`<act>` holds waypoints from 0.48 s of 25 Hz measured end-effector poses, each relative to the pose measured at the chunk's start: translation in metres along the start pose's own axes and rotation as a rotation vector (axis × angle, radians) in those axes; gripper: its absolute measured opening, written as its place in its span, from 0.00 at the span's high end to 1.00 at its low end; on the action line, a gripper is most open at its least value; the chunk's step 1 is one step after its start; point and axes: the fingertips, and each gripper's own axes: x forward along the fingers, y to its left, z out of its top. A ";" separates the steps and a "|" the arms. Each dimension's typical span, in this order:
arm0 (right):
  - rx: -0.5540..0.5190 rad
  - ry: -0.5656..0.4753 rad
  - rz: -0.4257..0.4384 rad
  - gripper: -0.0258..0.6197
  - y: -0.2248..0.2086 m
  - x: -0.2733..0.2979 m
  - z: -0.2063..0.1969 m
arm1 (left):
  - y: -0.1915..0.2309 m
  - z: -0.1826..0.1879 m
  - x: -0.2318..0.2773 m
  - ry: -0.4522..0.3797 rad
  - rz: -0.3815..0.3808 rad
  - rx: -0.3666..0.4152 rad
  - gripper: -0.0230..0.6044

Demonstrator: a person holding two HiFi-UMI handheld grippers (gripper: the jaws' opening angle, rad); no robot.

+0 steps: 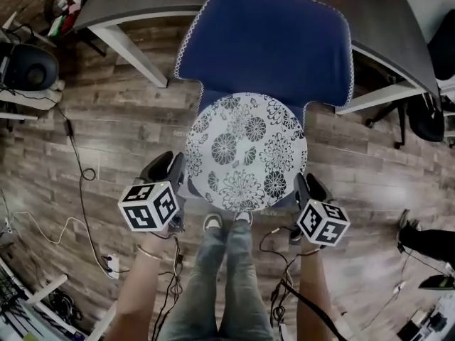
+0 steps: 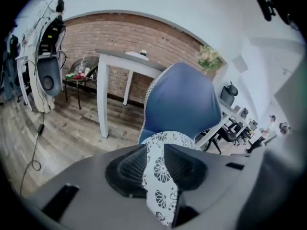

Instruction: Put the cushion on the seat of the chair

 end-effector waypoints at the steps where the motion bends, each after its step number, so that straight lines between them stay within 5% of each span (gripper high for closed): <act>1: 0.002 -0.018 0.013 0.77 0.009 -0.012 0.007 | -0.008 0.010 -0.012 -0.023 -0.004 0.014 0.81; 6: 0.021 -0.097 0.075 0.93 0.056 -0.079 0.033 | -0.053 0.051 -0.080 -0.100 -0.046 0.046 0.90; 12: 0.049 -0.144 0.130 0.95 0.099 -0.156 0.057 | -0.092 0.081 -0.160 -0.147 -0.091 0.019 0.94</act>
